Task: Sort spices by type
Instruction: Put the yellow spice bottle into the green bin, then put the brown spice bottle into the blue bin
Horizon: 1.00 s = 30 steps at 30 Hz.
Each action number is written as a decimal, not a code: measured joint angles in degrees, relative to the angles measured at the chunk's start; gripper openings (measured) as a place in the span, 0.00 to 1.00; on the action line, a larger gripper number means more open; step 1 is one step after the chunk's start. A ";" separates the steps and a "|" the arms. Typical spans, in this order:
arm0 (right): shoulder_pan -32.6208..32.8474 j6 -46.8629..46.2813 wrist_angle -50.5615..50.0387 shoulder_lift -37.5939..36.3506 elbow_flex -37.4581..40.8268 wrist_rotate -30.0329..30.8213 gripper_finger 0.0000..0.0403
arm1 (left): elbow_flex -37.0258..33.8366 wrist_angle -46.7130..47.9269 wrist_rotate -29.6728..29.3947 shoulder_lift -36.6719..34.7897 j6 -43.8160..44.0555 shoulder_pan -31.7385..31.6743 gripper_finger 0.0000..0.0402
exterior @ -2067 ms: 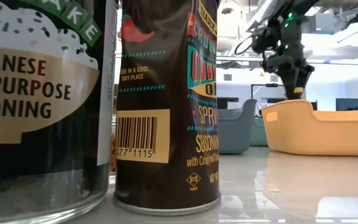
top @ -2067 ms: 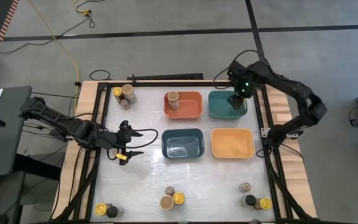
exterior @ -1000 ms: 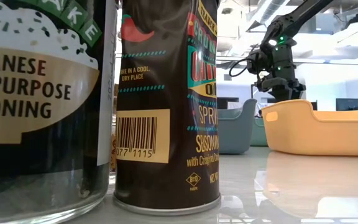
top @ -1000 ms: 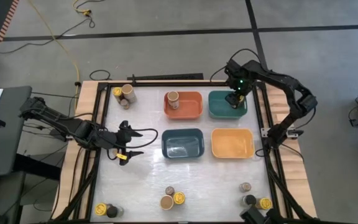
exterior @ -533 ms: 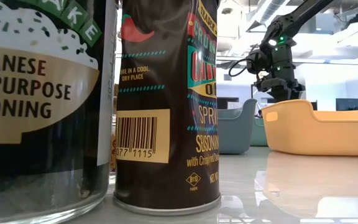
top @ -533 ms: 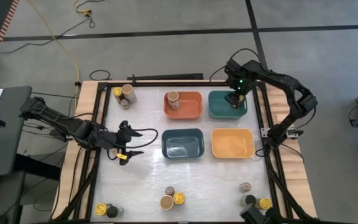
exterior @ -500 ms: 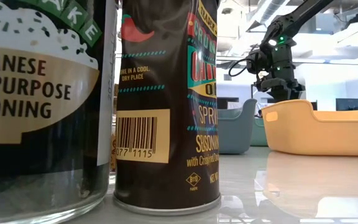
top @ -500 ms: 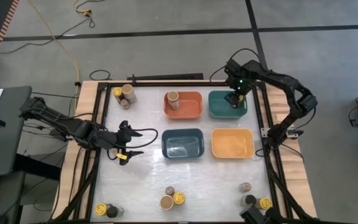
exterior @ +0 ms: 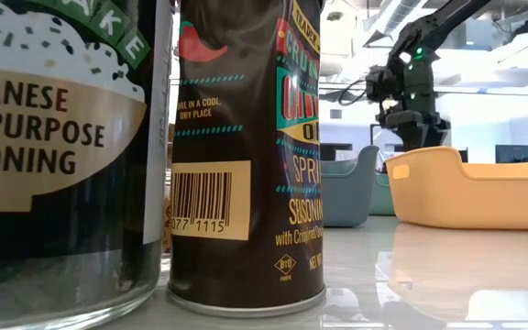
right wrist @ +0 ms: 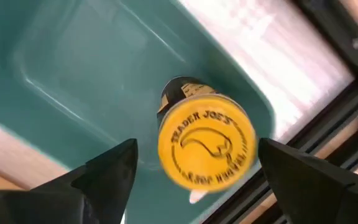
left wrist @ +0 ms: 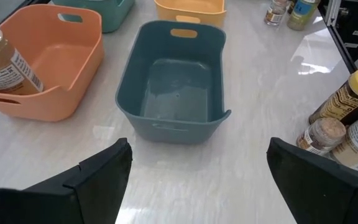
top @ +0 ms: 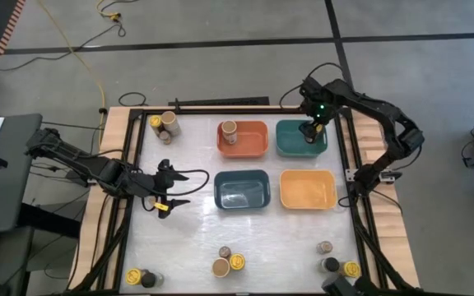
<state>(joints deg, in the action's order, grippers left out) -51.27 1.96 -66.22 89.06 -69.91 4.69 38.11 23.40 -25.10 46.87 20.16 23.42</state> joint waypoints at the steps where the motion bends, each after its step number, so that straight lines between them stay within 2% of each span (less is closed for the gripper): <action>1: 0.00 -0.03 -0.05 -1.12 0.00 0.00 0.91 | 0.00 0.00 0.02 0.00 0.00 0.00 0.89; 11: 0.79 -10.24 -4.12 -16.67 -0.02 -0.02 0.91 | 0.00 0.02 0.02 0.00 0.00 0.00 0.89; 17: 6.86 -23.33 -6.75 -26.23 -0.02 0.01 0.91 | 0.00 -0.06 0.02 0.00 0.02 0.00 0.89; 22: 19.74 -38.82 -6.78 -32.75 -0.04 5.50 0.90 | 0.00 -0.24 -0.13 0.00 1.41 0.02 0.89; 27: 38.14 -55.14 -6.91 -34.60 -0.07 13.88 0.90 | 0.00 -0.75 -0.83 0.00 3.03 0.00 0.89; 30: 50.09 -63.94 -7.39 -33.16 -0.07 21.30 0.90 | 0.60 -0.49 -1.05 0.00 -0.43 0.00 0.89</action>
<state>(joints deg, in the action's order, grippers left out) -1.17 -61.98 -73.61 55.90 -69.97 25.99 38.71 22.91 -26.15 46.87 19.73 23.42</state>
